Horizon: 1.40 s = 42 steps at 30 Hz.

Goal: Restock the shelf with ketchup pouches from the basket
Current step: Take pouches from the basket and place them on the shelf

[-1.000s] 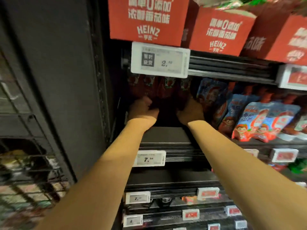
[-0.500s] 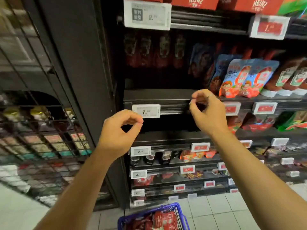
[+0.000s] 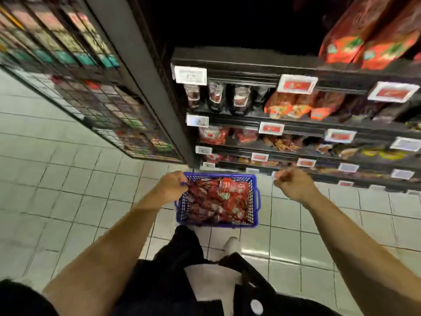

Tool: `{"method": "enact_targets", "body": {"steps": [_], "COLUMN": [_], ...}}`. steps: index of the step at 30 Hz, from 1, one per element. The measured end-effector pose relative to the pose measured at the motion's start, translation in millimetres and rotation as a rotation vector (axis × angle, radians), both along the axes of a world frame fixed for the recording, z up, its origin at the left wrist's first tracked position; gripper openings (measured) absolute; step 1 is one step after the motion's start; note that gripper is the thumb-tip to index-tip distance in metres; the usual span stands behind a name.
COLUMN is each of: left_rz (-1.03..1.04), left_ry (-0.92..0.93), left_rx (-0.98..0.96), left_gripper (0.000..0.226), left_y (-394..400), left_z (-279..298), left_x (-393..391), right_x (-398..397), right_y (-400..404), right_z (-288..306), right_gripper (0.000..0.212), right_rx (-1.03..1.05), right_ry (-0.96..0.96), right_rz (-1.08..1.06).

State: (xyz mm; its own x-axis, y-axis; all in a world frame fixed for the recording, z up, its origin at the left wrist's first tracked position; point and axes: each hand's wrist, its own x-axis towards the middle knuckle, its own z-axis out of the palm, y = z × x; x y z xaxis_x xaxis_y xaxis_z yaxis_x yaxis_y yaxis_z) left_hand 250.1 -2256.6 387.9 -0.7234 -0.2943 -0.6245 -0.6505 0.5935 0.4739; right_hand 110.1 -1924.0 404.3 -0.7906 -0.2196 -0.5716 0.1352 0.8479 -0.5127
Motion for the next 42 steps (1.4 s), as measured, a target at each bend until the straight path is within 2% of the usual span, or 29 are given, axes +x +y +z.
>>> {"method": "enact_targets", "body": {"steps": [4,10,13,16,19,21,24,26,28,30,32,33,35,38,40,42], "left_rz": [0.006,-0.046,0.043,0.101,0.175,0.199,0.252,0.396,0.553,0.718,0.837,0.85,0.847,0.857,0.911,0.893], "left_ry": [-0.162,-0.272,-0.322,-0.345,-0.325,-0.266,-0.135,-0.174,-0.265,-0.298,-0.309,-0.317,-0.327,-0.338,-0.365,-0.425], "left_rx": [-0.009,0.028,0.074,0.092,0.155,0.192,0.262,0.297,0.308,0.424,0.405,0.332,0.21,0.224,0.25,0.193], "left_gripper": [0.022,0.017,0.005,0.014,0.005,0.025,0.032,0.042,0.063,0.095,0.115,0.11,0.083,0.052,0.048,0.054], "left_y": [21,26,21,15,7,1,-1,-4,-8,-8,-6,-4,2,12,11,10], "left_z": [-53,-145,-202,-278,-351,-404,-473,-522,-561,-586,-602,-607,-619,-631,-628,-623], "left_x": [34,56,57,46,23,2,-29,-43,-53,-62,-71,-75,-82,-91,-91,-86], "right_x": [40,77,86,84,70,52,22,7,-6,-17,-29,-35,-44,-53,-54,-50], "right_y": [20,11,-9,-37,-70,-91,-112,-123,-131,-138,-146,-149,-157,-169,-170,-164], "right_z": [-52,-132,-188,-260,-331,-383,-450,-490,-523,-547,-566,-571,-581,-587,-586,-581], "right_gripper": [0.012,0.01,0.009,0.013,0.015,0.015,0.026,0.039,0.064,0.06,0.046,0.045,0.046,0.045,0.041,0.032], "right_rx": [0.078,-0.061,-0.131,-0.18,-0.225,-0.271,-0.361,-0.414,-0.437,-0.485,-0.496,-0.444,-0.316,-0.218,-0.23,-0.291], "right_ry": [-0.182,-0.487,-0.619,-0.738,-0.802,-0.817,-0.83,-0.805,-0.772,-0.76,-0.755,-0.739,-0.698,-0.716,-0.735,-0.741], "right_rz": [-0.075,-0.4,-0.57,-0.67,-0.763,-0.85,-0.919,-0.923,-0.954,-0.997,-1.093,-1.121,-1.103,-1.059,-1.044,-1.061]}}
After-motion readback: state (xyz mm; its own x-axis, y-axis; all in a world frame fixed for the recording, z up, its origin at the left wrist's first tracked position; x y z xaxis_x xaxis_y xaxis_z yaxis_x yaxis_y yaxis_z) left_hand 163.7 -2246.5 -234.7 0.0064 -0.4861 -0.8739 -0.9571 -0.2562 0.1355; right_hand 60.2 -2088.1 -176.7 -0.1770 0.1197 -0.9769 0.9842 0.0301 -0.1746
